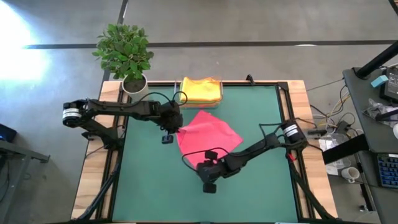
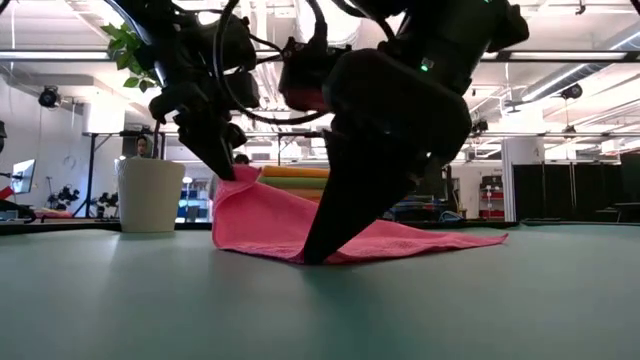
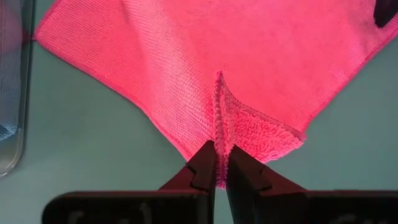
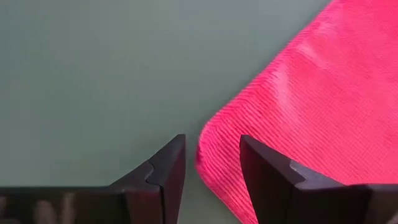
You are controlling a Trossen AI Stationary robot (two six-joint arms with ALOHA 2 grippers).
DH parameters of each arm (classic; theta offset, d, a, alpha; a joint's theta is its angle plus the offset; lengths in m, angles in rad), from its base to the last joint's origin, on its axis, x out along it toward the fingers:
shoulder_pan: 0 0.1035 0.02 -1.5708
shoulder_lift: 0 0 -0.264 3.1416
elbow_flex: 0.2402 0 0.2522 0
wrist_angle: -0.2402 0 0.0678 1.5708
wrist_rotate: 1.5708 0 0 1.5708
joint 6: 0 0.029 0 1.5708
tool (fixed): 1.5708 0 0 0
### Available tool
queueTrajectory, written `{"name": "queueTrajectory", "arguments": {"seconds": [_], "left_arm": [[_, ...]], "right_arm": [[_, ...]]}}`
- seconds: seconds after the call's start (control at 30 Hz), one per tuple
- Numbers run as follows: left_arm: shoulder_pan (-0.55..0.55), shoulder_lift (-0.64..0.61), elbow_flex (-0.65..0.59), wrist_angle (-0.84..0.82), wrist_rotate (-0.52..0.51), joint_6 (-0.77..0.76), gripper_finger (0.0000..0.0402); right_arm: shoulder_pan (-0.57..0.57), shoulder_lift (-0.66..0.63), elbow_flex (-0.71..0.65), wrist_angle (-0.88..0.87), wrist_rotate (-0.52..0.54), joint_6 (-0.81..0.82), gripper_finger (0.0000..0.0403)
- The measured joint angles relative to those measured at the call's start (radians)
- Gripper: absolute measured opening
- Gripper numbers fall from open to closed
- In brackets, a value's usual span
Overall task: Fold microfiber towels
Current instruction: Fold the pink microfiber towel
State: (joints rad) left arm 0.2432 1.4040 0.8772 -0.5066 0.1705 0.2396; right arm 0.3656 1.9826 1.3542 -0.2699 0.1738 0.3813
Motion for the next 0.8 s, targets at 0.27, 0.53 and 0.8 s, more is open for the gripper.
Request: {"name": "queueTrajectory", "arguments": {"seconds": [0.27, 0.53, 0.8], "left_arm": [[-0.003, 0.000, 0.000, -0.005, 0.000, -0.002, 0.0010], [-0.008, 0.000, 0.000, -0.019, 0.000, -0.026, 0.0010], [-0.052, 0.000, -0.001, -0.081, 0.001, -0.025, 0.0010]], "right_arm": [[-0.005, 0.025, 0.024, -0.031, -0.002, 0.054, 0.0128], [-0.010, 0.017, 0.031, -0.109, -0.002, 0.151, 0.0017], [-0.010, -0.064, 0.026, -0.152, 0.013, 0.230, 0.0009]]}}
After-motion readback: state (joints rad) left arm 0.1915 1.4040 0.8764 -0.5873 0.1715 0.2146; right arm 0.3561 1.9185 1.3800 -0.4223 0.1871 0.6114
